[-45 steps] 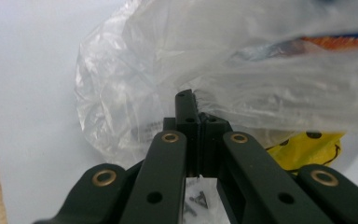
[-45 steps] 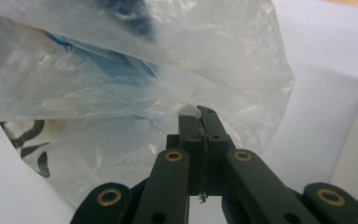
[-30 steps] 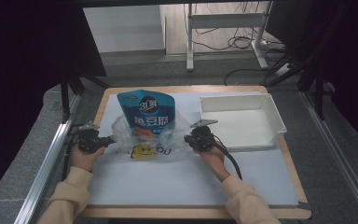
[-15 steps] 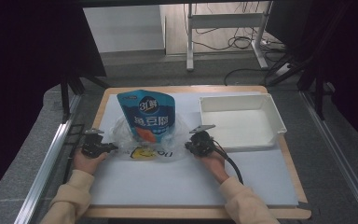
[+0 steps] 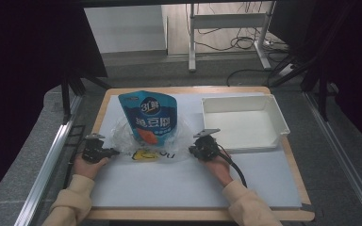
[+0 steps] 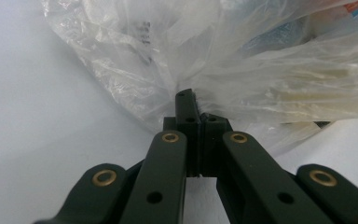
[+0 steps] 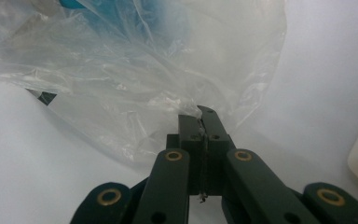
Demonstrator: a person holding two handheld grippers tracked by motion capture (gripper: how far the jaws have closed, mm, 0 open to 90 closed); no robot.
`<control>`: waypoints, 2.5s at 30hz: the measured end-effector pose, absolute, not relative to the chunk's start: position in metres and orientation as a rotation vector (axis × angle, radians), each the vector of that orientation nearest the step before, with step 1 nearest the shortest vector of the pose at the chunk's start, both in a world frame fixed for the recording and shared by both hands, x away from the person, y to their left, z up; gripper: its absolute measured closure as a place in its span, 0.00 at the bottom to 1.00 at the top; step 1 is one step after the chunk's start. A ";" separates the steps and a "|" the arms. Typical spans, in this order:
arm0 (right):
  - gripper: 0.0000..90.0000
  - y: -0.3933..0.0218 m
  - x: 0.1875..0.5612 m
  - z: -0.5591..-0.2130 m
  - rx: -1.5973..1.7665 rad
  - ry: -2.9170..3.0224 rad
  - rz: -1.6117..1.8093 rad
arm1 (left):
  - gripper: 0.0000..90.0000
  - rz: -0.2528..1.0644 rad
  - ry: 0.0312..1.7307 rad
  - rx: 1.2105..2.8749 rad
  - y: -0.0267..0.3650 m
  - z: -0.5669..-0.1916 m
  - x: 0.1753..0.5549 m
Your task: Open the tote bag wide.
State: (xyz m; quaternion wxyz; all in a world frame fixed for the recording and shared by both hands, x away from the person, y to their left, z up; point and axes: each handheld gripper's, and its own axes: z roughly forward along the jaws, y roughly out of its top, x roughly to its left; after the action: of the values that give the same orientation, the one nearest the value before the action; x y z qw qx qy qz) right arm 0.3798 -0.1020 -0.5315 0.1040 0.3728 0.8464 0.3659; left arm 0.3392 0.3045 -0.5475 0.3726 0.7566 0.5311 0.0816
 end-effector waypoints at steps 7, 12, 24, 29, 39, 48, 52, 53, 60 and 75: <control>0.99 -0.103 0.381 -0.532 1.096 2.498 1.083 | 1.00 0.218 1.357 1.939 0.304 -0.548 0.339; 0.98 -0.102 0.381 -0.532 1.093 2.494 1.083 | 0.98 0.228 1.356 1.937 0.302 -0.548 0.338; 0.98 -0.102 0.380 -0.532 1.070 2.494 1.077 | 0.56 0.285 1.310 1.899 0.306 -0.535 0.323; 0.98 -0.101 0.379 -0.532 1.066 2.494 1.067 | 0.40 0.326 1.273 1.834 0.319 -0.516 0.301; 0.99 -0.101 0.380 -0.532 1.064 2.499 1.070 | 0.25 0.373 1.173 1.764 0.325 -0.460 0.292; 0.99 -0.101 0.380 -0.532 1.061 2.500 1.072 | 0.25 0.385 1.156 1.757 0.318 -0.422 0.311; 0.99 -0.101 0.380 -0.532 1.063 2.500 1.064 | 0.25 0.373 1.162 1.777 0.312 -0.415 0.329; 0.99 -0.101 0.380 -0.532 1.063 2.500 1.069 | 0.25 0.371 1.162 1.784 0.310 -0.413 0.333; 0.99 -0.101 0.380 -0.532 1.068 2.500 1.069 | 0.25 0.340 1.154 1.849 0.298 -0.410 0.356; 0.99 -0.101 0.379 -0.532 1.065 2.501 1.070 | 0.72 0.353 1.170 1.979 0.285 -0.438 0.374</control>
State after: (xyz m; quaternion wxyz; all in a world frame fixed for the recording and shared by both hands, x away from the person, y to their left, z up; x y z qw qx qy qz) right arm 0.3795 -0.1009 -0.5320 0.1099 0.3625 0.8509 0.3641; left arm 0.3736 0.2847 -0.4379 0.3966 0.7810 0.4618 0.1395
